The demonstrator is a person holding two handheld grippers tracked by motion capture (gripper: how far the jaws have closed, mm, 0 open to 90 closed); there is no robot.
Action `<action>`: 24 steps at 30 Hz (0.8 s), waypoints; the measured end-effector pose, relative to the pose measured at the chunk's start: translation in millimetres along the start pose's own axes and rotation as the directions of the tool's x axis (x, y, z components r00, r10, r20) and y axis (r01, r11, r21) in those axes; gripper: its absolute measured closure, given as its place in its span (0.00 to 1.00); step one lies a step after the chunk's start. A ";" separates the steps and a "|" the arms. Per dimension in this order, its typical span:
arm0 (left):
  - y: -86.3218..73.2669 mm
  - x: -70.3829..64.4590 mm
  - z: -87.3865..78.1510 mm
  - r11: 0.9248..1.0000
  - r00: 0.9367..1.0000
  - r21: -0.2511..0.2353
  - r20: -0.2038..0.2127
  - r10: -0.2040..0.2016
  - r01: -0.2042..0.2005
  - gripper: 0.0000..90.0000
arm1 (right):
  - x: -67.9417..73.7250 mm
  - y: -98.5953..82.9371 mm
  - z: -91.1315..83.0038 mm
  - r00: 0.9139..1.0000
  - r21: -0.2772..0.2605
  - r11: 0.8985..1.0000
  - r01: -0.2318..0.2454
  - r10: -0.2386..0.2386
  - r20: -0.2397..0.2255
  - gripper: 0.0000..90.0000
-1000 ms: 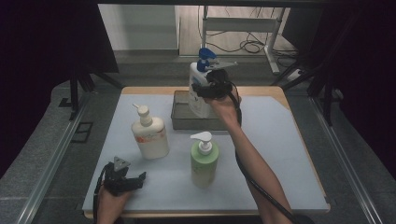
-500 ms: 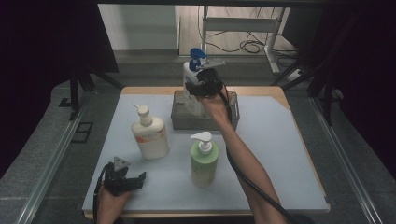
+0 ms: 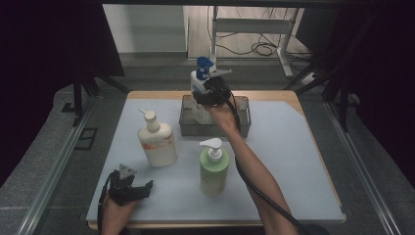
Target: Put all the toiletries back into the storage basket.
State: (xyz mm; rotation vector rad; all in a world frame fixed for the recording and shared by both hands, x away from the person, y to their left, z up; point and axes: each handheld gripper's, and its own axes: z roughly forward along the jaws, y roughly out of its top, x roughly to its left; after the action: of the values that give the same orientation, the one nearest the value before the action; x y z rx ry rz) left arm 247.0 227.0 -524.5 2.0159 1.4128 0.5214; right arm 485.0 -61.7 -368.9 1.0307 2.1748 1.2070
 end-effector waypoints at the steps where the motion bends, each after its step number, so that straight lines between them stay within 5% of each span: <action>1: 0.0 0.0 0.0 1.000 1.000 0.000 0.000 0.000 0.000 0.13 | 0.2 -0.9 0.4 1.000 0.001 1.000 -0.001 0.001 0.000 0.43; 24: 0.0 0.1 -0.1 1.000 1.000 0.002 0.000 0.002 -0.002 0.13 | 4.0 -24.2 11.6 0.999 0.052 0.999 -0.013 0.014 -0.028 0.43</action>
State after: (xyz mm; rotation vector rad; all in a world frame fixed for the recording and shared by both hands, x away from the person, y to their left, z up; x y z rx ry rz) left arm 247.0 227.1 -524.4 2.0190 1.4122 0.5213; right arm 480.9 -60.7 -395.7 1.0573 2.2352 1.1842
